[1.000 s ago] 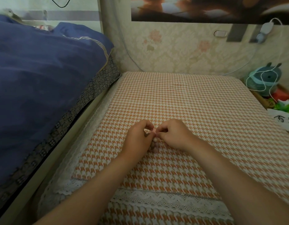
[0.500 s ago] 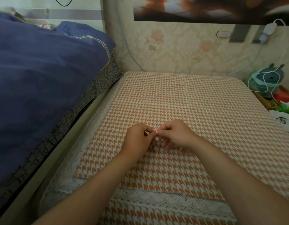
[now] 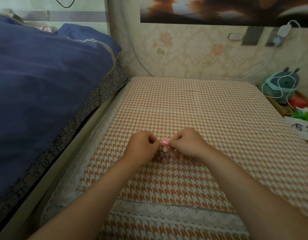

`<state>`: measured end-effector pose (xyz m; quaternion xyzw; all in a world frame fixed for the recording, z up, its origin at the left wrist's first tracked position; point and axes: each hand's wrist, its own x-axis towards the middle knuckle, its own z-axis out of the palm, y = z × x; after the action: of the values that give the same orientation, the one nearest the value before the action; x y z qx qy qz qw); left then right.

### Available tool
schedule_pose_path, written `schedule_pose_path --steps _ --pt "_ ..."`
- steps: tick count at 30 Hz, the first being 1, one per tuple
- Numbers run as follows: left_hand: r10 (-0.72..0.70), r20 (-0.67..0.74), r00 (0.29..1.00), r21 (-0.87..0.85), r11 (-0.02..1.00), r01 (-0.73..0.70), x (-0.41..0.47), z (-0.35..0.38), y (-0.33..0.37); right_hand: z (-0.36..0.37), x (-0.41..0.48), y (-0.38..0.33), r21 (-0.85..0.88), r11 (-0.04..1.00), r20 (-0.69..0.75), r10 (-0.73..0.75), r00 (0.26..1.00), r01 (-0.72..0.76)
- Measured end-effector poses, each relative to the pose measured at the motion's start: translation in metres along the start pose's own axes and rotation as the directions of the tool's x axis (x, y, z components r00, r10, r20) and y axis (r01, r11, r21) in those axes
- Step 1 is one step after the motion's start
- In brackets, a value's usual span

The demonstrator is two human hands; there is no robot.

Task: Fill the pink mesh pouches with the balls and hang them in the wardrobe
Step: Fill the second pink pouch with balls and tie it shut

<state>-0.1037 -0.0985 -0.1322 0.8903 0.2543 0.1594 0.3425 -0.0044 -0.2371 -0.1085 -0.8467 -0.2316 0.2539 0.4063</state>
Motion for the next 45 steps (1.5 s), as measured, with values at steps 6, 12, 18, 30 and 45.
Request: schedule_pose_path --steps 6,12,18,30,45 --pt "-0.077 -0.028 0.997 -0.020 0.997 0.077 0.000 0.000 -0.004 -0.001 0.002 0.003 -0.017 0.997 0.001 0.080 0.997 -0.080" --pt "-0.150 -0.010 0.989 -0.140 0.979 0.147 0.005 0.007 -0.010 0.006 0.008 0.006 0.059 0.995 0.029 0.075 0.997 -0.076" --pt "-0.211 0.040 0.977 -0.271 0.938 0.214 0.008 0.013 -0.022 0.002 0.009 0.011 0.082 0.990 0.045 0.113 0.993 -0.117" --pt "-0.130 0.024 0.991 -0.134 0.982 0.132 0.010 0.011 -0.022 0.003 0.005 0.012 0.010 0.998 0.044 0.064 0.997 -0.064" --pt "0.019 0.215 0.977 0.280 0.957 -0.080 -0.002 0.004 0.002 -0.050 -0.026 0.016 -0.356 0.932 -0.303 -0.047 0.952 -0.068"
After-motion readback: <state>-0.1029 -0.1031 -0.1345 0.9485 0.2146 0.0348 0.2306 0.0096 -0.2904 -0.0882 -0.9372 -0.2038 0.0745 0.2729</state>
